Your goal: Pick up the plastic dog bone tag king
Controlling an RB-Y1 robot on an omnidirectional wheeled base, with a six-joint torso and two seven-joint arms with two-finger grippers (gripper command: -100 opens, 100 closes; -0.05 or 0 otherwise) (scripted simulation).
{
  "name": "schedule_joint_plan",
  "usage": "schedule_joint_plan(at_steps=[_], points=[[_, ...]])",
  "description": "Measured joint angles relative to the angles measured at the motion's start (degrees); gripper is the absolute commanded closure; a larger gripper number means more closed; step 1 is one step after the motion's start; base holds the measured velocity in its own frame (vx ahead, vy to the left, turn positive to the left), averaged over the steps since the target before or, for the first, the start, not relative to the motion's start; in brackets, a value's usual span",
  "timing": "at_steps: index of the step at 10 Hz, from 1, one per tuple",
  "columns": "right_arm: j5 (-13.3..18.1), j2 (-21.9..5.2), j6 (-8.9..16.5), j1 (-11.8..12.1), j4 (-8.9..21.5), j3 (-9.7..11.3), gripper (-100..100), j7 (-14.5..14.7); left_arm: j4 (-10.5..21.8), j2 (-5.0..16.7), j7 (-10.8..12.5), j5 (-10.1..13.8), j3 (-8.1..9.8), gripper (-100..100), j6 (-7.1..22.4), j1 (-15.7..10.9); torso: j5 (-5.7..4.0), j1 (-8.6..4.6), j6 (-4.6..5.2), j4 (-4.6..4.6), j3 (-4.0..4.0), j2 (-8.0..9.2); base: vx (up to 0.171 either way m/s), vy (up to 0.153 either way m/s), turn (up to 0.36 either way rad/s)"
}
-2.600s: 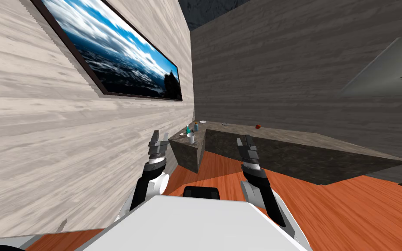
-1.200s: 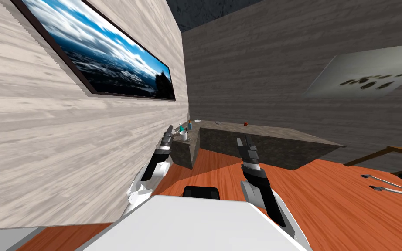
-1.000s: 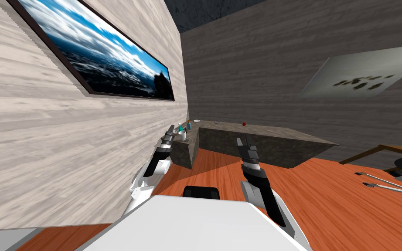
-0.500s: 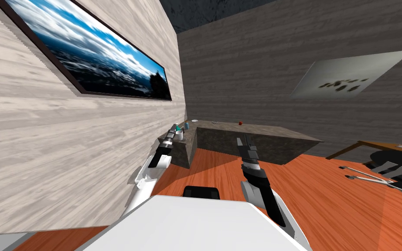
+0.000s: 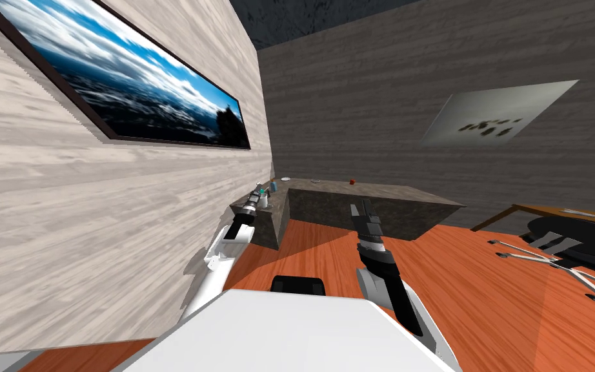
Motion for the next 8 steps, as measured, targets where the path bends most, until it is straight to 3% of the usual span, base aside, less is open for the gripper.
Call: schedule_joint_plan(at_steps=[4,8], points=[[0.0,0.0,0.0,0.0,0.0,0.0,0,0.0,2.1,-0.1,-1.0,-1.2,0.82,-100,6.2,-3.3,-0.01,0.0,-0.02,0.0,-0.01,-0.01,-0.009,-0.051,-0.051],[0.0,0.0,0.0,0.0,0.0,0.0,0,0.0,6.2,1.0,-1.7,-2.2,2.75,-100,12.8,-7.1,-0.01,-0.02,-0.03,-0.02,-0.04,-0.06,0.006,-0.053,-0.041]])
